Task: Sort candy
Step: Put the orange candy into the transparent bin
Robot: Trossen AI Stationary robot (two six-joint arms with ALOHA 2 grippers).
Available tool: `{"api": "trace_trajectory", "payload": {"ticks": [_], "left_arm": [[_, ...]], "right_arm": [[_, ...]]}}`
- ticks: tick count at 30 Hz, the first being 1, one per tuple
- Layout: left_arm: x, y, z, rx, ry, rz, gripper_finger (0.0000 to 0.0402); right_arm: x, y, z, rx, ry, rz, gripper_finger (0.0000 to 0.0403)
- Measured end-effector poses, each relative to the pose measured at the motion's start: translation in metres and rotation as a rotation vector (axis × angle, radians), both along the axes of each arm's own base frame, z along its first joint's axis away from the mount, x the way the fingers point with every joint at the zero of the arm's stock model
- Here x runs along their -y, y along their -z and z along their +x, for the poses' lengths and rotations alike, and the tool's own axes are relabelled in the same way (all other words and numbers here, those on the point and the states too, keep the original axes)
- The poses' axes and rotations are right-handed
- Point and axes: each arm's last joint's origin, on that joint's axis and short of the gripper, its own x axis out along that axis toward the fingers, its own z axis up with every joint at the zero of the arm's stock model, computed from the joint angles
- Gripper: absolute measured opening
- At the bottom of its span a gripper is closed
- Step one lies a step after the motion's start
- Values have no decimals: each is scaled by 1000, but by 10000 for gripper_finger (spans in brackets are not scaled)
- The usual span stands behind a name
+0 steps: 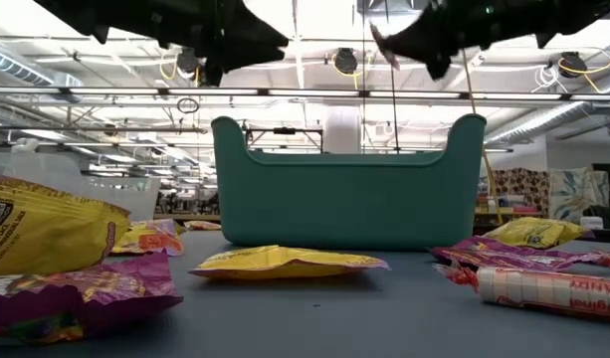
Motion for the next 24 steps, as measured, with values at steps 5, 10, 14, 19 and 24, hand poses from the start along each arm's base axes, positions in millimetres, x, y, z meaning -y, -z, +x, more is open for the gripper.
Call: {"api": "trace_trajectory", "payload": {"ticks": [5, 10, 14, 19, 24], "left_arm": [[1, -5, 0, 56, 8, -8, 128], [9, -8, 0, 79, 44, -11, 128], [16, -9, -1, 96, 98, -7, 128], [20, -12, -1, 120, 125, 40, 128], [23, -13, -2, 125, 137, 63, 128]], "right_arm": [[-19, -1, 19, 109, -118, -101, 36], [-30, 1, 29, 144, -162, -185, 36], [-36, 7, 32, 100, -206, -314, 36], [-43, 12, 35, 60, -234, -470, 36], [-49, 14, 36, 51, -257, -542, 36]]}}
